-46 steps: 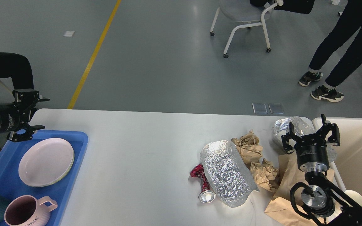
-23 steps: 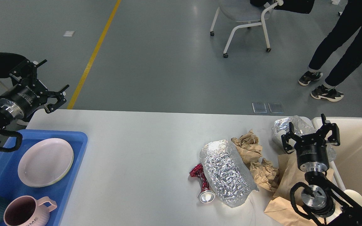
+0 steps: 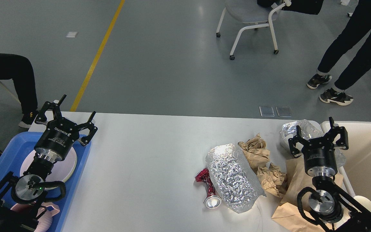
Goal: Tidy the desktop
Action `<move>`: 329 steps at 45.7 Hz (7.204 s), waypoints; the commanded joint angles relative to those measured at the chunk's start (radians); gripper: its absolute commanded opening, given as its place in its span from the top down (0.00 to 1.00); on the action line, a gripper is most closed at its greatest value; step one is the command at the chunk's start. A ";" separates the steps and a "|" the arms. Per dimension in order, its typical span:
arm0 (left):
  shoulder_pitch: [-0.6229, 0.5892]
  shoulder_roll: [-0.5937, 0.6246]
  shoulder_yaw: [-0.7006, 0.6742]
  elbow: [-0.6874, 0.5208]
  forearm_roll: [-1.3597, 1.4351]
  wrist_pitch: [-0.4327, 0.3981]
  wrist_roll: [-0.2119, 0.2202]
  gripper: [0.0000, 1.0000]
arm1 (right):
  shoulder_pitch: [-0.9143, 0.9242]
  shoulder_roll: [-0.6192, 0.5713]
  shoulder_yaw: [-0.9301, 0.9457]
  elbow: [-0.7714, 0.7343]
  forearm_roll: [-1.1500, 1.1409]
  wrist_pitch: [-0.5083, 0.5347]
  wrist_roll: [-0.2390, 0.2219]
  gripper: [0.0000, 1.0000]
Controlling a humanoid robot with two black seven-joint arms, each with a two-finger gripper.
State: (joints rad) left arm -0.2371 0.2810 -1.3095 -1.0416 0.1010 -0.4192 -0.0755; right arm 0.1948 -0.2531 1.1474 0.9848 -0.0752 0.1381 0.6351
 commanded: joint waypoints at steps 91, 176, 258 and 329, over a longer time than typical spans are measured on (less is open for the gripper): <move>-0.048 -0.115 -0.145 0.239 0.022 -0.076 -0.010 0.04 | 0.000 0.000 0.000 -0.002 0.000 0.000 0.000 0.00; -0.105 -0.120 -0.125 0.411 0.000 -0.277 -0.041 0.04 | 0.003 0.026 0.006 -0.008 0.000 -0.002 0.000 0.00; -0.105 -0.120 -0.125 0.411 0.000 -0.280 -0.036 0.04 | -0.003 -0.179 0.031 0.029 0.233 0.097 -0.175 0.00; -0.105 -0.120 -0.123 0.411 0.000 -0.285 -0.033 0.04 | 0.628 -0.633 -0.866 0.052 0.104 0.048 -0.187 0.00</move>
State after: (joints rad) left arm -0.3421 0.1610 -1.4327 -0.6304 0.1012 -0.7041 -0.1088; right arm 0.5887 -0.7769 0.5708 1.0457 0.0290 0.1860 0.4480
